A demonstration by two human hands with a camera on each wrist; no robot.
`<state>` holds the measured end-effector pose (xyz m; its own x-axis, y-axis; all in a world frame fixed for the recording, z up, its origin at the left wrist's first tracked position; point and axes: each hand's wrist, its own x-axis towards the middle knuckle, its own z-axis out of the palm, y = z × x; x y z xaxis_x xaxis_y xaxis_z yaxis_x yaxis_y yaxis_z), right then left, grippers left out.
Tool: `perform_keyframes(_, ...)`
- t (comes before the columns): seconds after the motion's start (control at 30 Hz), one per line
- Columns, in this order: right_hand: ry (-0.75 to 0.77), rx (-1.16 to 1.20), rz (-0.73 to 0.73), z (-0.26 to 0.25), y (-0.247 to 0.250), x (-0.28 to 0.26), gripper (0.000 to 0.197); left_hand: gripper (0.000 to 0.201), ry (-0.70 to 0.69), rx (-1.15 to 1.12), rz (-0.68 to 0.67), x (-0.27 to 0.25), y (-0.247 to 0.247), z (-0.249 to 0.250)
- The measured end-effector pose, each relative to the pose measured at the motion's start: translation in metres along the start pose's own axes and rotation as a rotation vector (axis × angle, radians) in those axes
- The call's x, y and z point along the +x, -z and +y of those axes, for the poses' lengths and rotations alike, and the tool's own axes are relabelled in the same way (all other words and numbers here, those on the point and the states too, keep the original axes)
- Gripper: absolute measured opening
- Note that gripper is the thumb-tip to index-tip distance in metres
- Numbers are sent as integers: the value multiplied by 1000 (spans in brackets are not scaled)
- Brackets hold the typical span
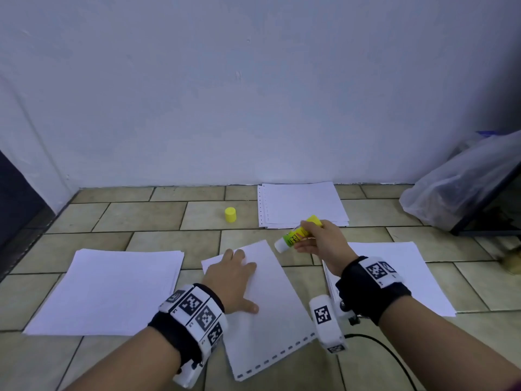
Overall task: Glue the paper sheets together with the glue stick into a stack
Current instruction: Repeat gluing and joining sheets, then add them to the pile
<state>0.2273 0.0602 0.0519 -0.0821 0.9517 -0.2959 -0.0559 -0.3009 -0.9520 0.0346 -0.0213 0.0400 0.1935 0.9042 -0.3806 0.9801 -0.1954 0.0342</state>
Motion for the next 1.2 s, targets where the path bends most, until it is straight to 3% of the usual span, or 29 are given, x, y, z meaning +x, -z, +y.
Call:
perform_keyframes(0.1,97,-145,22,2,-17,5,17,85,11,-94,20,1,1,-7)
perform_keyframes(0.3,278,-542,-70,4,-51,14,20,105,-16,-112,-66,3,4,-13)
perform_keyframes(0.57,364,-981,-241,-1,-58,16,26,97,-12,-152,-44,4,2,-13)
perform_keyframes(0.97,360,-1243,-463,-6,8,-44,20,95,-49,-234,-80,2,2,-10)
perform_keyframes(1.2,285,-1202,-494,-10,21,-55,19,91,-64,-161,-118,-1,1,-14)
